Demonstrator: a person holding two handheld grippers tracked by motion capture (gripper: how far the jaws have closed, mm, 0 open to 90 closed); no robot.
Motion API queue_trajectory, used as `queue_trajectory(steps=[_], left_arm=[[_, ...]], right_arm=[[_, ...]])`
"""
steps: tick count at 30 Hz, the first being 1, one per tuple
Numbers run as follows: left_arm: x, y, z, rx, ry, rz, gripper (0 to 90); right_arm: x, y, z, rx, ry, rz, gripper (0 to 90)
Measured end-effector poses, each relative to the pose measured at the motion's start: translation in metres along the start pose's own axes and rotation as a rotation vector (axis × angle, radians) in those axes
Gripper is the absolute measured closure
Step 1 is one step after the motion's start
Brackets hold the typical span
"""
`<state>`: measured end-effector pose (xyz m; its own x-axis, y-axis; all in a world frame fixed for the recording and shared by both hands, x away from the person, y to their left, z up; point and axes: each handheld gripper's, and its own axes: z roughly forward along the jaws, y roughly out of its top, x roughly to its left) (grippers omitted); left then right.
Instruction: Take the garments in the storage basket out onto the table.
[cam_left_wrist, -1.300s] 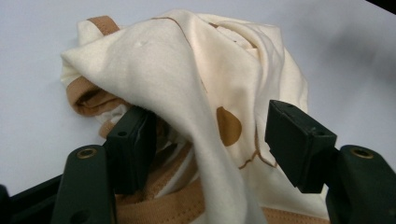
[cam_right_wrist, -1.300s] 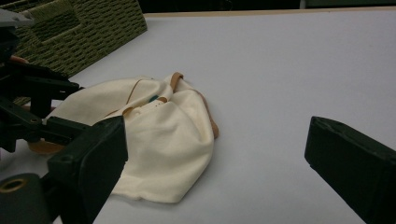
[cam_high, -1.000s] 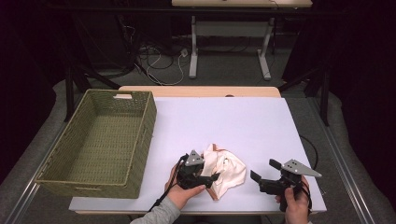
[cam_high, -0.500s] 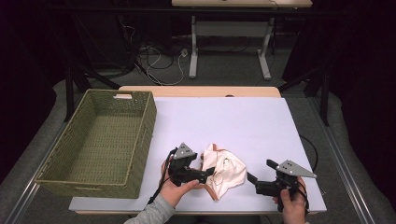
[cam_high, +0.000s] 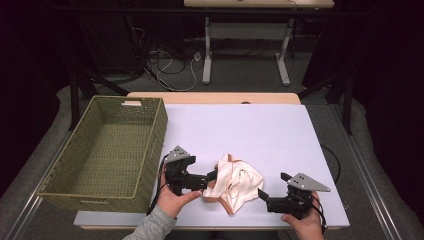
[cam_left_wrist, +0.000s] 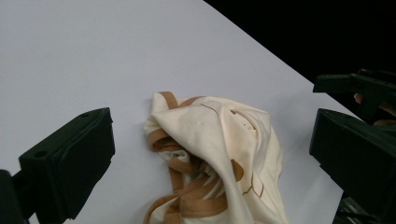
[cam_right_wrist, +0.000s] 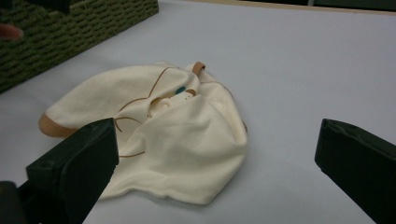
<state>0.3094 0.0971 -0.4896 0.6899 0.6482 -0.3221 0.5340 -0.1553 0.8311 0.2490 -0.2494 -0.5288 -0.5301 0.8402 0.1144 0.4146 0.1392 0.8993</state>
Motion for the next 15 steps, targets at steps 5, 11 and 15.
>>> queue_trajectory(steps=[5, 11, 15], left_arm=[[0.004, 0.000, -0.011, -0.030, -0.016, 0.004, 0.5], [0.003, -0.004, -0.015, -0.030, 0.009, 0.038, 0.4], [0.002, -0.006, -0.013, -0.031, 0.004, 0.035, 0.4]], right_arm=[[0.012, 0.000, 0.003, 0.016, -0.001, -0.065, 0.0], [0.024, 0.001, 0.002, 0.031, 0.025, -0.115, 0.0], [0.030, 0.002, 0.003, 0.030, 0.030, -0.146, 0.0]])
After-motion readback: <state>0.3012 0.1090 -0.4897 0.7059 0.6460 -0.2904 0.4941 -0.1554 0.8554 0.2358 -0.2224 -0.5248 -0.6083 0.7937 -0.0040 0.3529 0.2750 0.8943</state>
